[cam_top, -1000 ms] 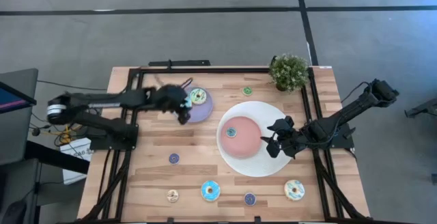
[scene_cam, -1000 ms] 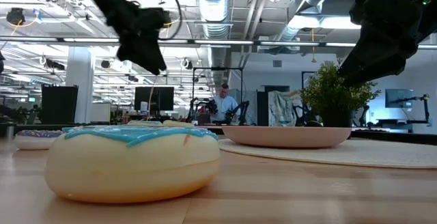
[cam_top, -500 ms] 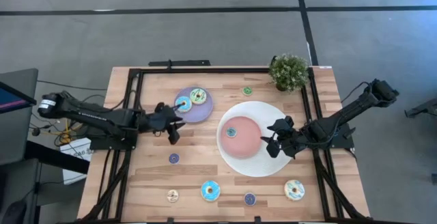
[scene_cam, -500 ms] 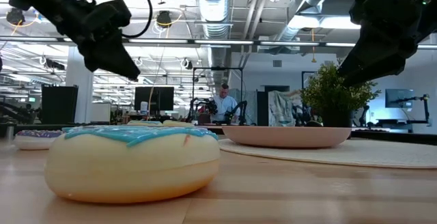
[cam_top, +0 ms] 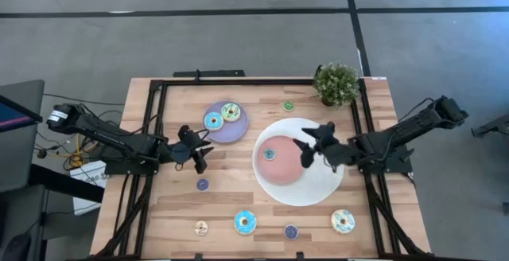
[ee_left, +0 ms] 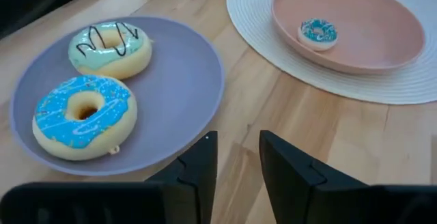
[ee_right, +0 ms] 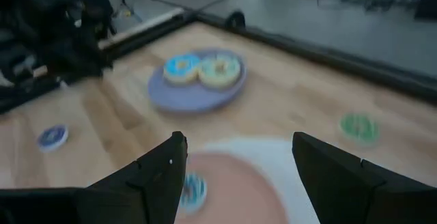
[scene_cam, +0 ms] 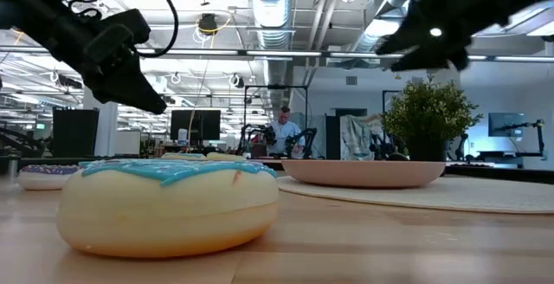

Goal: Pick & Place donuts
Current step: Put the small green donut on the pink plate

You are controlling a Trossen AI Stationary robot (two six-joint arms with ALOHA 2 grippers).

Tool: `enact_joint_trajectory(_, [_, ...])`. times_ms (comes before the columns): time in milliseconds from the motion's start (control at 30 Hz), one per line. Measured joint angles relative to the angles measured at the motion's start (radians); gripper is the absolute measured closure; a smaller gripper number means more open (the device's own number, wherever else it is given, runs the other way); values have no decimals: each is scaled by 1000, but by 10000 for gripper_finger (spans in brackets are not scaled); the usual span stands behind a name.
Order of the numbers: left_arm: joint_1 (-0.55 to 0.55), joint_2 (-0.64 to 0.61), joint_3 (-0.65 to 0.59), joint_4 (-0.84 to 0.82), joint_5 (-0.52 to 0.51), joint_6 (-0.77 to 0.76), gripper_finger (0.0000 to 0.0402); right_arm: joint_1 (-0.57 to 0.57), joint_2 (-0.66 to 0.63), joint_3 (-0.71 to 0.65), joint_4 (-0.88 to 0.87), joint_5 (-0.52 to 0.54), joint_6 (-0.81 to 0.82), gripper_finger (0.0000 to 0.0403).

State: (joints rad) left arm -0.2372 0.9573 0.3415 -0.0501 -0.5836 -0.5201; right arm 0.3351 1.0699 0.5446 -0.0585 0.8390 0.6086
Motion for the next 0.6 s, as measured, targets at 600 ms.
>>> enact_joint_trajectory(600, [14, 0, -3, -29, 142, 30, 300, -511, 576, 575, -545, -284, -7, 147])
